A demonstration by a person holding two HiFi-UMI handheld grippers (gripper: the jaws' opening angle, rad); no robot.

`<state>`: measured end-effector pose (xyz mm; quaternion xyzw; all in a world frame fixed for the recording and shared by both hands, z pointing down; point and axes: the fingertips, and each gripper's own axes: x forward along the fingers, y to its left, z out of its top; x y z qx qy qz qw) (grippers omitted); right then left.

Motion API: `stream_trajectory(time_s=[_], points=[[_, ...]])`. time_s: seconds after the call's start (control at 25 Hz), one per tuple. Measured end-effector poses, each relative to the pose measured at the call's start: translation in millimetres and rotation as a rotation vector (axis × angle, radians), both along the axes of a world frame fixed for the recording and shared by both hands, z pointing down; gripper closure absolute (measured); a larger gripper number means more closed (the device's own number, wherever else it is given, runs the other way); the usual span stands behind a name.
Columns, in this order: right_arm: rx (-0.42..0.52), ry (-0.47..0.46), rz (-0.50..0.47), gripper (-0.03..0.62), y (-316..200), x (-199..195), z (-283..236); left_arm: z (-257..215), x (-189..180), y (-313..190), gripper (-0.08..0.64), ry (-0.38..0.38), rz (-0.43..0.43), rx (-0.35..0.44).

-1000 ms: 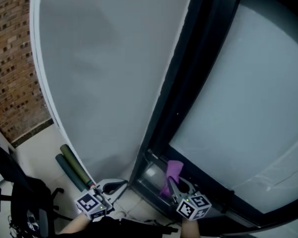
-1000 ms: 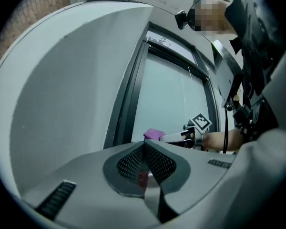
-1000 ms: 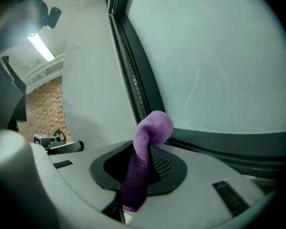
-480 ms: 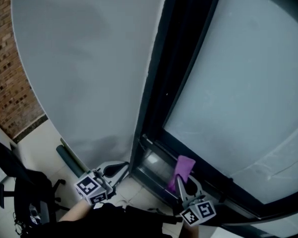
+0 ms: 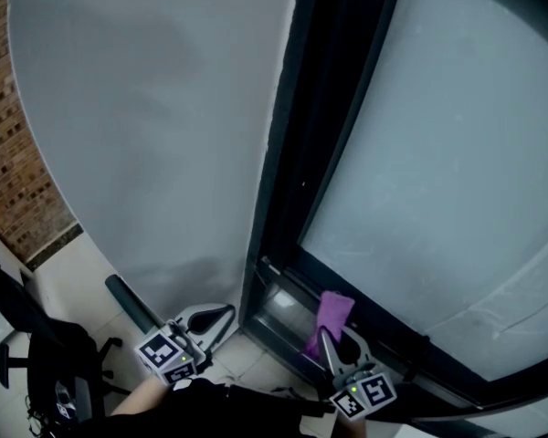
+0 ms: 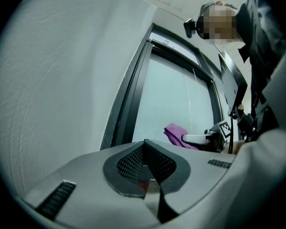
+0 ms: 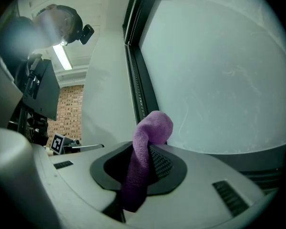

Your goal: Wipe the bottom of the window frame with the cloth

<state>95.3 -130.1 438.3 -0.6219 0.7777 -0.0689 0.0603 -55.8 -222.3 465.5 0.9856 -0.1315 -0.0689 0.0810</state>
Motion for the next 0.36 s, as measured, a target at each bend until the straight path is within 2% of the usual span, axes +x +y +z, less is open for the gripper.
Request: stream_trajectory(time_s=[0.2,0.36], points=[[-0.062,0.078,0.01,0.512,-6,2,19,2,0,-2,0.565,0.022,0.004,-0.002],[-0.081,0.111,0.015,0.512,-11,-5,27,3,2,3,0.565,0.016,0.033,-0.063]])
